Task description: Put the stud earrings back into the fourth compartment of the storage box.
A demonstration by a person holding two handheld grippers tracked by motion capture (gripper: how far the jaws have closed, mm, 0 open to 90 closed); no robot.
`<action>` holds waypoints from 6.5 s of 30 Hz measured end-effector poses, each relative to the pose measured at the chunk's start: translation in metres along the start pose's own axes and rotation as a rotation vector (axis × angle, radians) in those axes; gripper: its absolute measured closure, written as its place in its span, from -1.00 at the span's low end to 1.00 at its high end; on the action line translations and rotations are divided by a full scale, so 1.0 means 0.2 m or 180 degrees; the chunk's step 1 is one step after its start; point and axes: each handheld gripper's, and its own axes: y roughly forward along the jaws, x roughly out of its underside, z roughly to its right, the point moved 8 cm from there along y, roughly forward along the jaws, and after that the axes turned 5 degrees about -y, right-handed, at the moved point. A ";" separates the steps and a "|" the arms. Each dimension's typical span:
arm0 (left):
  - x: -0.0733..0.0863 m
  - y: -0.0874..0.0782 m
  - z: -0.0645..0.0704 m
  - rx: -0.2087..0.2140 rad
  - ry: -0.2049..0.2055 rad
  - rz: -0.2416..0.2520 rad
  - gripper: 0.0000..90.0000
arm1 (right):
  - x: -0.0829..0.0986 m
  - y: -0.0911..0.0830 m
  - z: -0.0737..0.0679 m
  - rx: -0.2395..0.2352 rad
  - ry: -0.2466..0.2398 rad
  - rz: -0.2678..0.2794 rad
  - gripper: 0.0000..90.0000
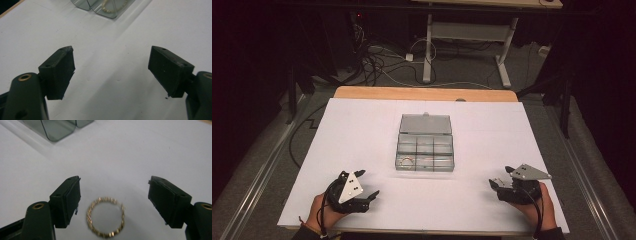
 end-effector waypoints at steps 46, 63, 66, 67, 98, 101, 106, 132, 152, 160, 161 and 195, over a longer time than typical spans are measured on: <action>0.00 0.01 0.01 0.0009 0.0006 -0.0025 -0.55 | 0.06 0.04 -0.04 -0.0215 0.0172 -0.0298 0.09; 0.00 0.00 0.01 -0.0007 0.0009 0.0004 -0.55 | 0.01 0.00 -0.04 -0.0144 0.0113 -0.0106 0.09; 0.00 0.00 0.01 -0.0005 0.0002 0.0008 -0.55 | 0.01 0.00 -0.03 -0.0144 0.0111 -0.0073 0.09; 0.00 0.00 0.00 -0.0005 0.0000 0.0008 -0.55 | 0.00 0.00 -0.03 -0.0142 0.0111 -0.0067 0.09; 0.00 0.01 -0.02 -0.0029 -0.0018 -0.0002 -0.55 | -0.15 -0.02 -0.04 -0.0102 -0.0011 0.0250 0.09; 0.00 0.01 -0.02 -0.0023 -0.0021 -0.0003 -0.55 | -0.20 -0.02 -0.05 -0.0108 -0.0056 0.0302 0.09; 0.00 0.01 -0.01 -0.0023 -0.0028 -0.0002 -0.55 | -0.27 0.00 -0.12 -0.0158 -0.0149 0.0368 0.09; 0.01 -0.01 -0.03 -0.0017 -0.0066 0.0024 -0.55 | -0.67 0.27 -0.45 -0.0564 -0.0537 0.0556 0.09; 0.00 -0.03 -0.01 0.0027 -0.0039 0.0093 -0.55 | -0.89 0.54 -0.75 -0.0844 -0.0719 0.0467 0.09; 0.00 -0.03 -0.02 0.0047 -0.0043 0.0109 -0.55 | -0.91 0.62 -0.78 -0.0889 -0.0687 0.0385 0.08; 0.00 -0.04 -0.02 0.0045 -0.0044 0.0113 -0.55 | -0.91 0.63 -0.78 -0.0891 -0.0659 0.0374 0.08; 0.00 -0.05 -0.01 0.0041 -0.0055 0.0121 -0.54 | -0.92 0.62 -0.78 -0.0873 -0.0573 0.0474 -0.04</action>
